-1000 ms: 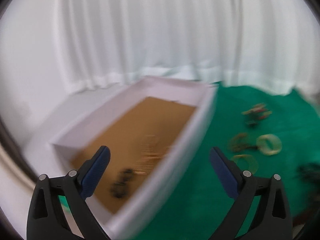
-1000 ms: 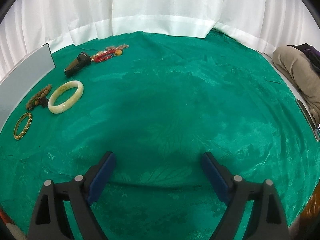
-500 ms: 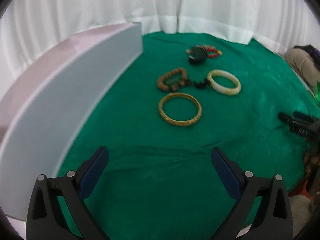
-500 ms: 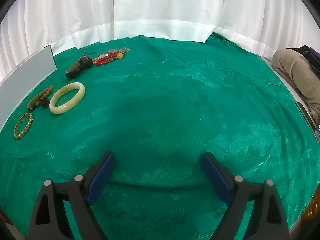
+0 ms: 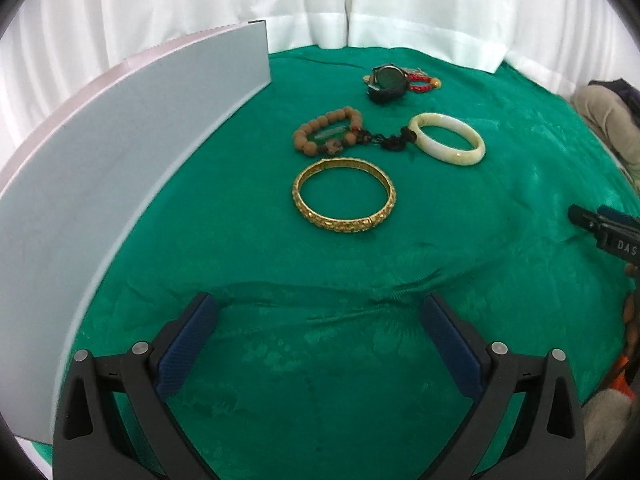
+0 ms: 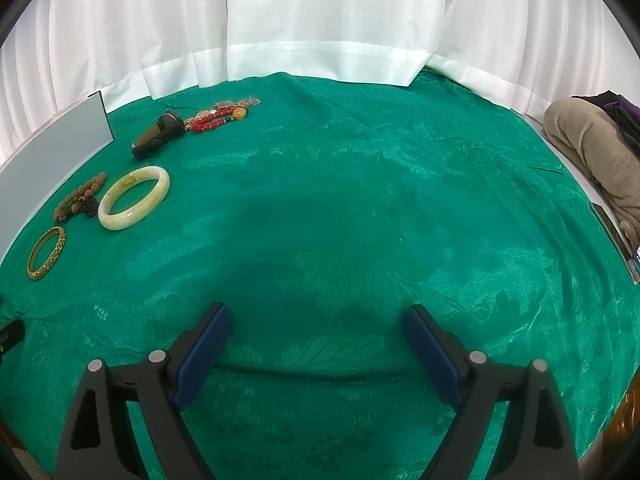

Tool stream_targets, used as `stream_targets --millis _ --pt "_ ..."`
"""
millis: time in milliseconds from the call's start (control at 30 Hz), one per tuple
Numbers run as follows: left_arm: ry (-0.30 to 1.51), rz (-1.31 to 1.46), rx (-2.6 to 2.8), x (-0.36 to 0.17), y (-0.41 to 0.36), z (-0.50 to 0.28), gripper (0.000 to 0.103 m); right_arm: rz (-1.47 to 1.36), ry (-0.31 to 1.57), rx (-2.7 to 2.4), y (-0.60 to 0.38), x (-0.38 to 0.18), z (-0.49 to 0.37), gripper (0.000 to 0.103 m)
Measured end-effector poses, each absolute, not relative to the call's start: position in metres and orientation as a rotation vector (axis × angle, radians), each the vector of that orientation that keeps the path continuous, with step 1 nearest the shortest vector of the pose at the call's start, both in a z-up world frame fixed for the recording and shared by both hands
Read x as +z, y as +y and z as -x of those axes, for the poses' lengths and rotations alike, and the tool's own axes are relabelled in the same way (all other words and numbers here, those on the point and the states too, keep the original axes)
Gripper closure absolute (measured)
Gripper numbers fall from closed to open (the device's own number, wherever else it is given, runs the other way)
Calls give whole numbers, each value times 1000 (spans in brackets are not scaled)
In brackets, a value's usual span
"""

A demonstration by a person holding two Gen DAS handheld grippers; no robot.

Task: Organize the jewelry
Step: 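Lower the left gripper onto the gold bangle and close on its rim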

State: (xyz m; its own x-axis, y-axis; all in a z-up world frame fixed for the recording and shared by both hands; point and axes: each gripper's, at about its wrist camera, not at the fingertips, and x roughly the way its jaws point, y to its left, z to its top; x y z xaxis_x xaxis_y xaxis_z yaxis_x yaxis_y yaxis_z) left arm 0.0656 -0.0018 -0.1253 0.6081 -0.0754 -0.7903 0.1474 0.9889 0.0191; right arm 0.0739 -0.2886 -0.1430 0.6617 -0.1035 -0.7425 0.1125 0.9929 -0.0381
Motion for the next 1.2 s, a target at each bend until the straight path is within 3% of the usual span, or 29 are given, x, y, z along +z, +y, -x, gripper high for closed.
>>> stream_targets --millis 1000,1200 --pt "968 -57 -129 -126 2 -70 0 -12 836 -122 -288 -143 -73 12" --pt "985 -55 -183 -106 -2 -86 1 -12 836 -122 -288 -143 -74 11"
